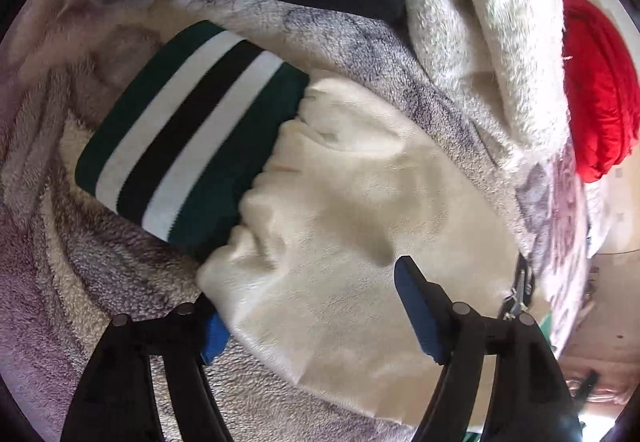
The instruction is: Fold large clothes
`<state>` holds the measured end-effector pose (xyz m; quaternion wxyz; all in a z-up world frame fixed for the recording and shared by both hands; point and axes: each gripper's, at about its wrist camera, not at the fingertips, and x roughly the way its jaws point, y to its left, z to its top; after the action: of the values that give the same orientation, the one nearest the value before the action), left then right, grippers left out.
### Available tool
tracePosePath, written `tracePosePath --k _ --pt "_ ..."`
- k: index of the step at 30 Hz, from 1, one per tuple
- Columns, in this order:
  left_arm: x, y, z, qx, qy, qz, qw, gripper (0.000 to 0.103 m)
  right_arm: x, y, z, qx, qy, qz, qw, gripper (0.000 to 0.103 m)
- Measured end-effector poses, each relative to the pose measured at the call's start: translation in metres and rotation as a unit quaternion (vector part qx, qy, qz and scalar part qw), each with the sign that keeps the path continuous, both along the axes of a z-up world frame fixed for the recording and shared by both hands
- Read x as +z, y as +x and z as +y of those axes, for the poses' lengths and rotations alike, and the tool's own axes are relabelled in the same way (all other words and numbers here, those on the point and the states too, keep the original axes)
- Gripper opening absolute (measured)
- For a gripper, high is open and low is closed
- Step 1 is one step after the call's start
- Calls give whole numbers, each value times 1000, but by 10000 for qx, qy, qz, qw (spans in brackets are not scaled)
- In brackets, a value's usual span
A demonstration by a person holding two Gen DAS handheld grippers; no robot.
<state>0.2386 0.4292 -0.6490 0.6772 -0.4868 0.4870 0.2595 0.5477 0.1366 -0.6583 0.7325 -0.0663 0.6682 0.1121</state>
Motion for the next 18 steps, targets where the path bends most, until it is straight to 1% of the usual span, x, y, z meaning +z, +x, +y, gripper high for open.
tracePosePath --k 1,2,3,4,6,7,8,9,10,11,12,13,14,15,16,17,18 --pt "0 2 -1 -17 43 13 10000 74 12 -4 4 153 167 -160 9996 21" --pt "0 3 -1 -24 77 31 10000 74 21 -9 8 322 268 -286 9987 21" --pt "0 4 -2 -18 125 45 9999 74 21 -12 9 434 253 -274 9984 21" --pt "0 4 -2 16 170 49 9998 74 15 -13 7 481 264 -115 9984 24" --pt "3 7 -3 123 256 14 9996 74 3 -12 -13 306 652 364 9967 30" --pt "8 5 -4 204 435 -5 9988 59 3 -11 -28 129 992 527 9936 37" --pt "10 20 -9 232 610 60 9978 43 6 -11 -47 -102 1370 632 9885 49" --pt "16 20 -10 236 864 141 9959 16 9 -11 -65 -327 1609 675 9841 57" --pt "20 19 -9 251 969 91 9949 9 13 -14 -86 -594 1721 653 9811 67" --pt "27 18 -9 295 1069 9 9938 7 17 -17 -105 -844 1705 600 9799 67" --pt "33 19 -11 309 1183 -27 9925 6 19 -21 -123 -1062 1559 562 9804 67" --pt "41 21 -15 264 1327 -43 9908 4 19 -26 -138 -1255 1289 499 9824 68" --pt "49 19 -18 204 1454 -46 9891 4 20 -31 -152 -1396 886 361 9856 70" --pt "57 20 -23 140 1604 -34 9869 3 21 -36 -160 -1440 443 225 9883 74" --pt "69 23 -31 48 1812 -47 9834 3 20 -38 -165 -1422 72 108 9898 80" --pt "78 21 -33 -5 1942 -57 9809 3 19 -41 -168 -1380 -295 -13 9900 83" --pt "90 20 -39 -71 2107 -72 9775 3 16 -42 -170 -1353 -584 -77 9891 83"
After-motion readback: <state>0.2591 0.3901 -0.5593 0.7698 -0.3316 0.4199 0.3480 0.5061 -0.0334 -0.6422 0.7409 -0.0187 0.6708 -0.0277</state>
